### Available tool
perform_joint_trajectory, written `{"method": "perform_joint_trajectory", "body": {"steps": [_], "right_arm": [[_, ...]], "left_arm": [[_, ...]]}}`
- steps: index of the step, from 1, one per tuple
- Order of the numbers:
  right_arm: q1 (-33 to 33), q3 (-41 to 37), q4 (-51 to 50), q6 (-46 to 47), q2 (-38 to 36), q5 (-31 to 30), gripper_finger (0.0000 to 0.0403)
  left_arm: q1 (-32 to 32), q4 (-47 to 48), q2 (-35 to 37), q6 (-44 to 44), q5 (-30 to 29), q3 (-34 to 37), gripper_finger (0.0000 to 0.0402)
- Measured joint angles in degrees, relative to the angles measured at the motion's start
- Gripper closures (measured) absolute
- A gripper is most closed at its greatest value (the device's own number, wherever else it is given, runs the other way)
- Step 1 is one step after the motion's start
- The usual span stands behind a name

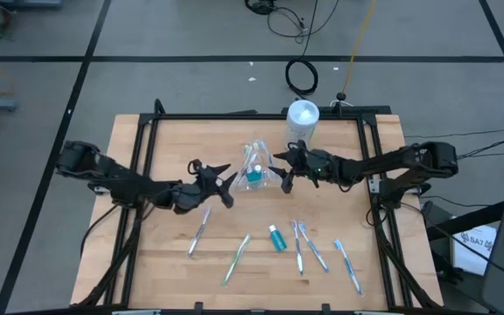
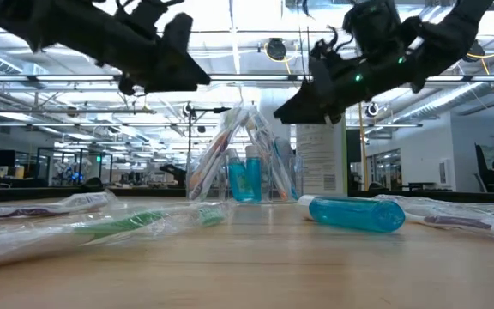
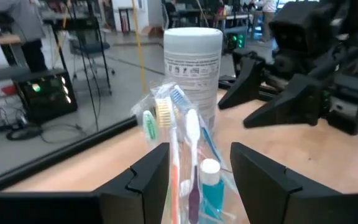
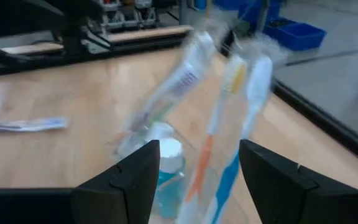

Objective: Pick & Place toothbrushing station
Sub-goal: Put the right blue toothbrush into the transparent organizer

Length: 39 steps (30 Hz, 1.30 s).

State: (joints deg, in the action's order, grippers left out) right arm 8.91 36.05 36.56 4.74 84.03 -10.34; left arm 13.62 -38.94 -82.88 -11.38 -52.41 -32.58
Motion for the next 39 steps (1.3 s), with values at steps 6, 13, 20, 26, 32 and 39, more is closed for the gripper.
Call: {"method": "perform_joint_trajectory", "body": {"steps": [6,13,20,26,32,39], "right_arm": [[-3.47,0.04,-5.95,-0.93,-6.40,-0.16,0.0190],[-9.39,0.04,-8.67,-0.93,-11.73,-0.34,0.0190],[-14.67,2.78,-14.71,-1.41,-12.59,-5.84,0.0190],[-18.41,7.82,-26.27,3.66,-11.14,-10.76,0.0190],[-22.73,8.65,-30.21,10.11,-8.47,-10.62,0.0190],[-25.95,8.70,-41.44,21.03,-8.85,-10.46,0.0190]], "left_arm": [[1.15,5.38,6.21,-2.68,4.70,-0.01,0.0224],[0.04,9.31,7.61,0.73,10.02,-4.57,0.0224],[-3.36,22.98,7.63,-3.03,14.69,-9.40,0.0224],[-5.13,33.55,7.59,-12.13,19.33,-9.42,0.0224],[-5.35,37.47,7.59,-9.63,19.22,-9.38,0.0224],[-5.37,37.04,7.59,-6.38,18.93,-9.38,0.0224]]}}
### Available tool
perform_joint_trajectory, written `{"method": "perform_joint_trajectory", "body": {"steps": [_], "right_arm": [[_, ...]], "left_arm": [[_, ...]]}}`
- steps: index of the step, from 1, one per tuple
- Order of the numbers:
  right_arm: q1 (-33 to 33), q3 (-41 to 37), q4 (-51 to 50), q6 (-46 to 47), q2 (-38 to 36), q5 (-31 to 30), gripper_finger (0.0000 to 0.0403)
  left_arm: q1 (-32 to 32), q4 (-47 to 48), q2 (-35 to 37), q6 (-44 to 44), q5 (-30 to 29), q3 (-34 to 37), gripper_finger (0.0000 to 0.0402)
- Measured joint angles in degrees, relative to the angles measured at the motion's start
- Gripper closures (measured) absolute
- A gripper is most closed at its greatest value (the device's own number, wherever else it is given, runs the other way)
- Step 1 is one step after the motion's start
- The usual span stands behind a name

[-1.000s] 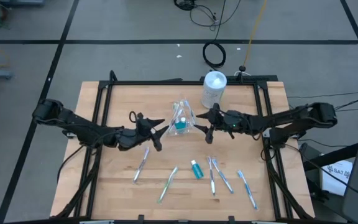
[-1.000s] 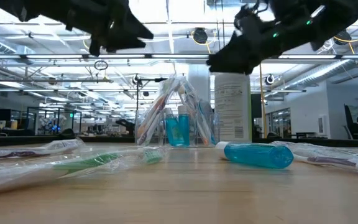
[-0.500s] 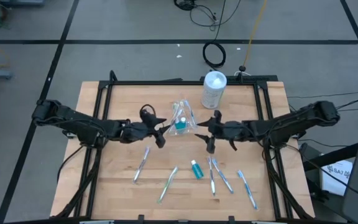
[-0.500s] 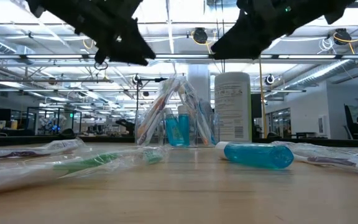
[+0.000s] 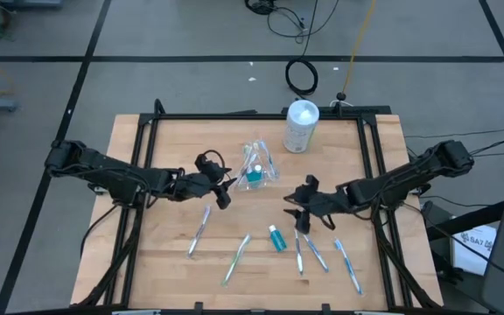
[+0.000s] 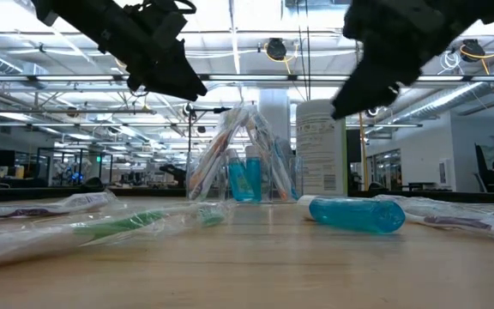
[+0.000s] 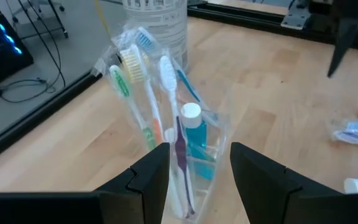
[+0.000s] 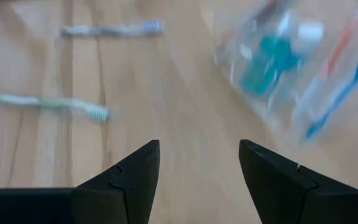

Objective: Pick & Place toothbrushing station
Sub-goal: Put the right blue toothbrush into the transparent organizer

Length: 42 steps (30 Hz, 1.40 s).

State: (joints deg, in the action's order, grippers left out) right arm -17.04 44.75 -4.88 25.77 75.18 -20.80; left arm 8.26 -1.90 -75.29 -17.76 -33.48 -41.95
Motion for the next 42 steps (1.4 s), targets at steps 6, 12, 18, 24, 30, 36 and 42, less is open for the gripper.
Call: {"method": "perform_joint_trajectory", "body": {"steps": [6,12,18,24,30,36,42], "right_arm": [[-3.48,-0.02,-12.74,12.57,-0.35,7.16,0.0190],[-8.65,-0.02,-21.85,28.90,-0.68,15.89,0.0190],[-14.66,-0.02,-32.37,47.77,-0.63,21.61,0.0190],[-22.26,-0.02,-36.33,63.72,-0.59,24.05,0.0190],[-26.97,-0.46,-36.26,69.89,0.52,23.79,0.0190],[-28.52,-2.57,-32.25,65.96,4.31,24.03,0.0190],[-28.33,-2.43,-31.28,62.56,8.53,27.31,0.0191]], "left_arm": [[-0.98,-3.84,0.00,-0.37,-0.29,0.00,0.0224],[-1.93,-5.16,-0.42,-0.54,0.71,0.02,0.0224],[-1.92,-5.30,-0.39,-0.75,0.49,0.02,0.0224],[-1.93,-5.32,-0.39,-0.72,0.47,0.02,0.0224],[-1.93,-5.33,-0.39,-0.72,0.48,0.02,0.0224],[-1.91,-5.49,-0.39,-0.72,0.49,0.02,0.0224],[-1.91,-5.85,-0.39,-1.33,0.51,0.02,0.0224]]}}
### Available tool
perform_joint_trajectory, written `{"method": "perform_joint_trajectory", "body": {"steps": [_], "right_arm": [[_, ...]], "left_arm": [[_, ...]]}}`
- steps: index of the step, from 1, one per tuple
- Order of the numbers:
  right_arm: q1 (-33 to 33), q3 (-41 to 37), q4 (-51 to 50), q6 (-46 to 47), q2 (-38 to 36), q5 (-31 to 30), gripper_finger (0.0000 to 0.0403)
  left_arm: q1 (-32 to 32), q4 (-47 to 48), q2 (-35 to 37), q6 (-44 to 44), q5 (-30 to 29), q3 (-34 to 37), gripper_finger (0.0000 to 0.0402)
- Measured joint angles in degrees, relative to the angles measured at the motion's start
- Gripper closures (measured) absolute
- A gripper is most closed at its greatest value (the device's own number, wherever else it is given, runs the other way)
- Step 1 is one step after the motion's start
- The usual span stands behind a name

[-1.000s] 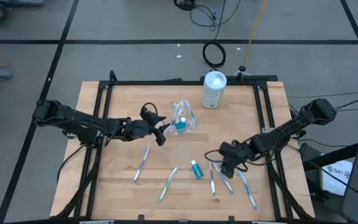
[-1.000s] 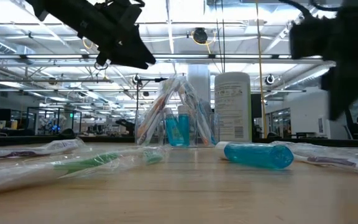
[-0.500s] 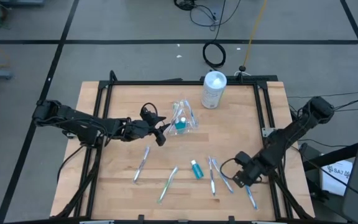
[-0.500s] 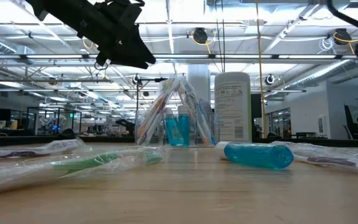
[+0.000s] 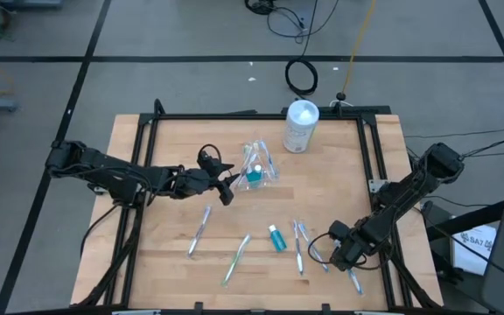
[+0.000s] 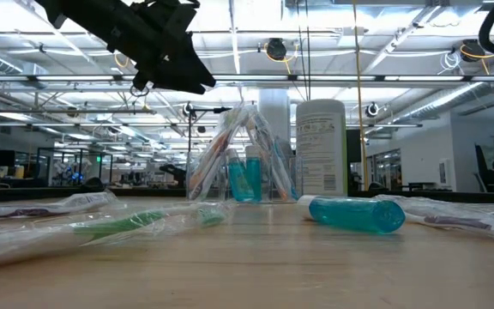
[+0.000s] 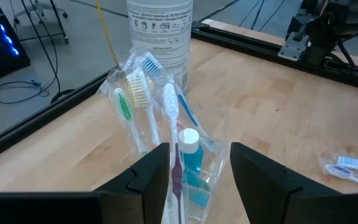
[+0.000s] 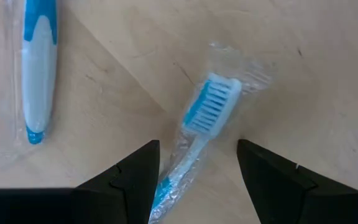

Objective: Pick & Place toothbrushing station
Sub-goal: Put the right blue toothbrush into the transparent organizer

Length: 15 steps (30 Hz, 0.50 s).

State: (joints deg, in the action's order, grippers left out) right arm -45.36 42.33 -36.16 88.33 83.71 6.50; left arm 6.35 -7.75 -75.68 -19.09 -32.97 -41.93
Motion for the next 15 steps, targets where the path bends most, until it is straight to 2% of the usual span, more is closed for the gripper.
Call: {"method": "perform_joint_trajectory", "body": {"steps": [7,15], "right_arm": [[0.02,-0.09,1.01,-3.17,0.76,0.59,0.0196],[0.21,-0.17,-0.11,-3.43,0.83,-2.27,0.0248]], "left_arm": [[0.00,0.00,0.00,-0.37,0.02,0.00,0.0224],[0.11,0.02,0.00,-1.13,0.09,0.00,0.0224]]}}
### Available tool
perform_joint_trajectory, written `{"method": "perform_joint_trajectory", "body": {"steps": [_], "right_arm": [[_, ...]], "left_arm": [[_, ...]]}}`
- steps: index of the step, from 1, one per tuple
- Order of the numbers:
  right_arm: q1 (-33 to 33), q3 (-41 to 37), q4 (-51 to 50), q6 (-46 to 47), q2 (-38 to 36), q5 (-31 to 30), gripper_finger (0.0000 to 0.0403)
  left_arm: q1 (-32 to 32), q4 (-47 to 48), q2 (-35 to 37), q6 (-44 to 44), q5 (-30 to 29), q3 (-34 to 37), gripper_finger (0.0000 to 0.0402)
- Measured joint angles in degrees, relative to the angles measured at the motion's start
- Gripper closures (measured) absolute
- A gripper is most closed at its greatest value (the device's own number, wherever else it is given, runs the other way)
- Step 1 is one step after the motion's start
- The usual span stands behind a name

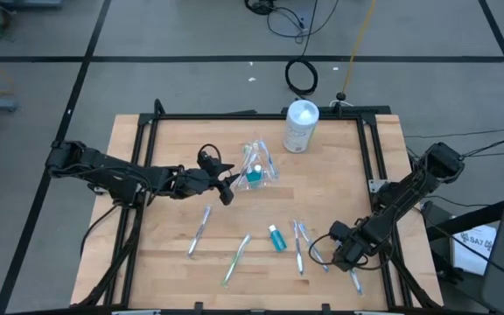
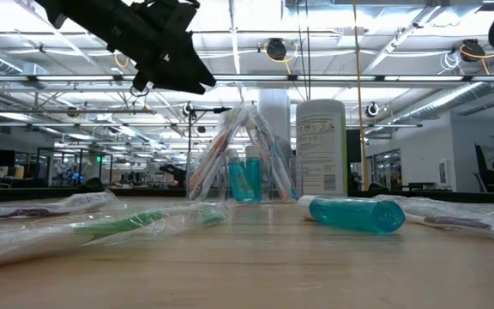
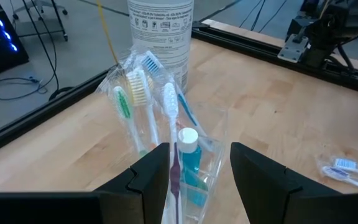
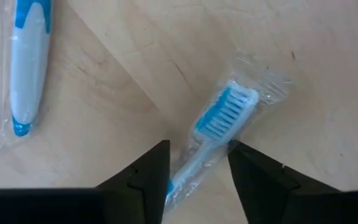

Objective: Pick & Place toothbrushing station
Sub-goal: Put the right blue toothbrush into the transparent organizer

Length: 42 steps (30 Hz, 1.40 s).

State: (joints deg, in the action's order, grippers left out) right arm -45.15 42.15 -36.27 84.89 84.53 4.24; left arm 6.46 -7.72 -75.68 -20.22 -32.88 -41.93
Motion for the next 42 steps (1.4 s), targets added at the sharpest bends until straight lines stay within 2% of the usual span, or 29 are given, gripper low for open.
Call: {"method": "perform_joint_trajectory", "body": {"steps": [8,20,26,30,35,42], "right_arm": [[1.20,-0.07,-0.62,-0.02,0.04,0.08,0.0300],[2.80,-0.11,-2.53,2.74,0.09,-0.09,0.0384],[3.86,-0.16,-2.52,2.63,-1.73,-0.82,0.0390],[4.16,-0.32,-2.02,2.02,-5.95,-9.41,0.0388],[5.05,-0.31,-0.79,-4.03,-12.71,-21.04,0.0395],[9.48,-0.21,1.61,-19.24,-18.82,-35.84,0.0395]], "left_arm": [[0.04,-1.92,0.00,0.17,2.87,0.00,0.0224],[0.04,-2.67,0.00,-0.66,2.99,0.00,0.0224],[0.04,-2.67,0.00,-0.53,2.99,0.00,0.0224],[0.04,-2.67,0.00,-0.51,3.04,0.00,0.0224],[0.04,-2.93,0.00,-0.51,3.04,0.00,0.0224],[0.04,-2.93,0.00,-0.53,3.04,0.00,0.0224]]}}
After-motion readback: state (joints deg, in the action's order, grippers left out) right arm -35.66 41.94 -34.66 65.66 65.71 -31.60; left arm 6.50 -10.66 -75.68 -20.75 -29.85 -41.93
